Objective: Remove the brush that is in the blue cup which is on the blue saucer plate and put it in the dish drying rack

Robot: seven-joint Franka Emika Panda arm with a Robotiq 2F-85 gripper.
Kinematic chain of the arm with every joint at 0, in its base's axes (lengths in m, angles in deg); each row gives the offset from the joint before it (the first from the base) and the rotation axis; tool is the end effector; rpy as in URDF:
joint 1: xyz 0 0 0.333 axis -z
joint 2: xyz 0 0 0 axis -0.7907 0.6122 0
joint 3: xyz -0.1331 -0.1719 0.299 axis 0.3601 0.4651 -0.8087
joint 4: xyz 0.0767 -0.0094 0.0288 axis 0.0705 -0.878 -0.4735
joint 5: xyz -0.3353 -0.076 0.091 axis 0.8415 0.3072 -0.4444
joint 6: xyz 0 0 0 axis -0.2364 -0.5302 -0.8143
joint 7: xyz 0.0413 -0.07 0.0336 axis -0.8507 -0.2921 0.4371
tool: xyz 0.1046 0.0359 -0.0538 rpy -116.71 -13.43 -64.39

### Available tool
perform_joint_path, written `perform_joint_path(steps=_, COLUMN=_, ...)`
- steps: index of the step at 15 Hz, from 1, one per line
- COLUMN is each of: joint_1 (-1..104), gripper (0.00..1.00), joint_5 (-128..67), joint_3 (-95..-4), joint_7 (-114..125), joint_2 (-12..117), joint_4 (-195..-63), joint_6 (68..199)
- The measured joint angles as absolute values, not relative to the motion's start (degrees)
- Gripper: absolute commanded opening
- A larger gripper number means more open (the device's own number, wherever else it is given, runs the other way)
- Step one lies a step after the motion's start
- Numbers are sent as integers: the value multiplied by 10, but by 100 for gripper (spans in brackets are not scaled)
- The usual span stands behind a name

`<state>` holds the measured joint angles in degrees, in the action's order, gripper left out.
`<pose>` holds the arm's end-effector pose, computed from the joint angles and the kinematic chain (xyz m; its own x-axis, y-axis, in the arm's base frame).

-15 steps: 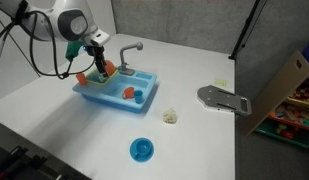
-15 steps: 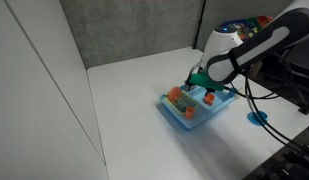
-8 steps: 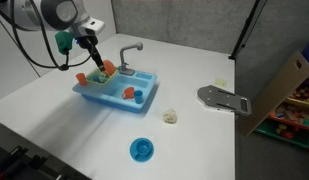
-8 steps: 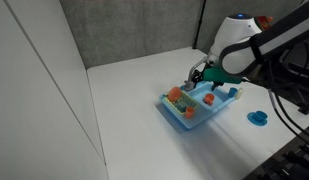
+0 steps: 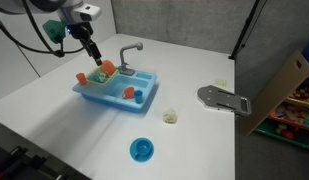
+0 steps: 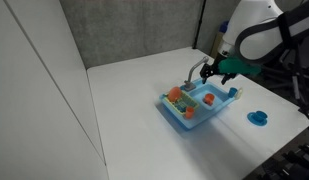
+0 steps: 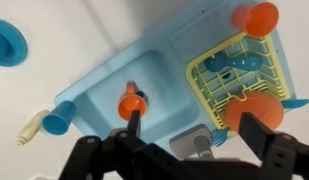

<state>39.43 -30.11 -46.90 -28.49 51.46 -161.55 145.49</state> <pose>0.5579 0.0626 0.3402 0.8632 -0.4896 0.1232 -0.4921 -0.8704 -0.0112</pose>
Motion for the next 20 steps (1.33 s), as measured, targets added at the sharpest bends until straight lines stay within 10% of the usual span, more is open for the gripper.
perform_joint_path(steps=20, joint_1=501, gripper=100, joint_5=-275, joint_3=-525, joint_7=-156, joint_2=223, joint_4=-1703, joint_6=1231)
